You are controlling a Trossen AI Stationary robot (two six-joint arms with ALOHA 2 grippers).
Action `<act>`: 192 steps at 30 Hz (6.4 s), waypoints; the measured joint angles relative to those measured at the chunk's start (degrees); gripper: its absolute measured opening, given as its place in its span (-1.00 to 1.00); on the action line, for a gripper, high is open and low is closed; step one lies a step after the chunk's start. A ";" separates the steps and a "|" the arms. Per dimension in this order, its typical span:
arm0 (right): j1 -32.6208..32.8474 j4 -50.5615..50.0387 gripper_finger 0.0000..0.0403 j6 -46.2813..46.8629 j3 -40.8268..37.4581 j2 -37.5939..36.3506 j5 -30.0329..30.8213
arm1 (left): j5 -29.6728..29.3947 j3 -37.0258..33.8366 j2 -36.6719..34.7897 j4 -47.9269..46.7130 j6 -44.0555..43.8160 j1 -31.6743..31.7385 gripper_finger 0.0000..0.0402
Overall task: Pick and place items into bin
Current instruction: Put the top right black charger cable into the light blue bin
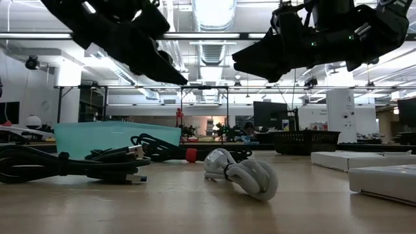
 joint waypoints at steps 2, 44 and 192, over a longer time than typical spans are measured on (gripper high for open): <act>0.04 -0.38 0.11 0.07 0.00 0.00 -0.02 | -0.02 0.71 1.07 -1.89 0.00 -0.94 0.14; 0.07 -5.53 0.11 1.85 -0.20 0.00 -0.13 | -4.05 4.57 19.28 -11.93 -3.12 -2.86 -0.12; 0.04 -8.55 0.11 4.57 -0.19 0.02 -0.09 | -24.01 23.48 13.35 -73.26 -32.61 25.79 -0.52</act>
